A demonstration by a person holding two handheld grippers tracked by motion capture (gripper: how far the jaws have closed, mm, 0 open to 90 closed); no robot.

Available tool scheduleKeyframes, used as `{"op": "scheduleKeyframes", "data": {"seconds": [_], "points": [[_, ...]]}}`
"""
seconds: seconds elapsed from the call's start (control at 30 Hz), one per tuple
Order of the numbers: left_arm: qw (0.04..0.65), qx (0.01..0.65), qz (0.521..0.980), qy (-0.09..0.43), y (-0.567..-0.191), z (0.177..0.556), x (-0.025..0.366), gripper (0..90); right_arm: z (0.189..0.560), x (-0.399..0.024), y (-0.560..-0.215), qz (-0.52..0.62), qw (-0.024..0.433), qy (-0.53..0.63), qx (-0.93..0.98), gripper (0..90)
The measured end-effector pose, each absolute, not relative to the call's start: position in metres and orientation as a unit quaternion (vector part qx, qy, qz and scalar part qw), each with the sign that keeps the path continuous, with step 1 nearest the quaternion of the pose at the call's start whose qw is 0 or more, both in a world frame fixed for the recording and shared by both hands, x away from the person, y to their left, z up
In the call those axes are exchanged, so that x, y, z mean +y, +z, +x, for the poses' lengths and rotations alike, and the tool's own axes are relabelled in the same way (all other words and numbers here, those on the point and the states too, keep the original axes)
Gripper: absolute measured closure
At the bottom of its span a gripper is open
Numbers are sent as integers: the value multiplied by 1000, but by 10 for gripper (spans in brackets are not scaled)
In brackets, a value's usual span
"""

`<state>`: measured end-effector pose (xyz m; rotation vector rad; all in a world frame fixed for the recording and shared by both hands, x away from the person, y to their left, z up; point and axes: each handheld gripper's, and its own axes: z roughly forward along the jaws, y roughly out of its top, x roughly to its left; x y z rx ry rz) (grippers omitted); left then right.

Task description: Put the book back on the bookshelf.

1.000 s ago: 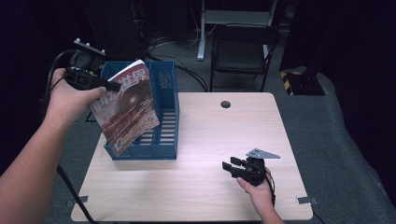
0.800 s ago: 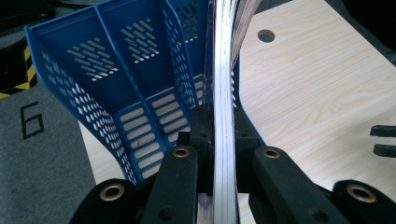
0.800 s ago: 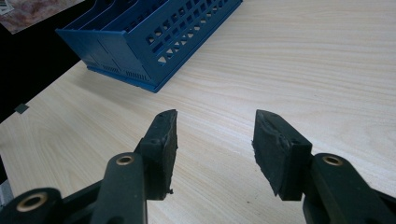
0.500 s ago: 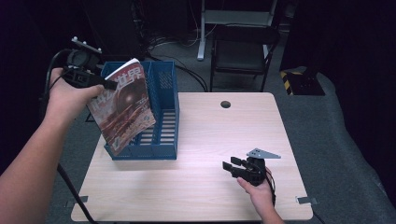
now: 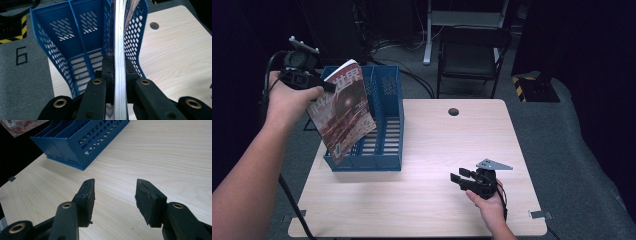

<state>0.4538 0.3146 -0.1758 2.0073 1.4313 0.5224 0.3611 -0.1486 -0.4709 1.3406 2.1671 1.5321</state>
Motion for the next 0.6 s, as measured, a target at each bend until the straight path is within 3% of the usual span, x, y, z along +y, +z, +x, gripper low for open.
{"op": "scheduleKeyframes", "data": {"seconds": [0.6], "points": [[301, 578, 732, 199, -183, 473, 322, 836, 361, -149, -471, 449, 83, 514, 726, 496]]}}
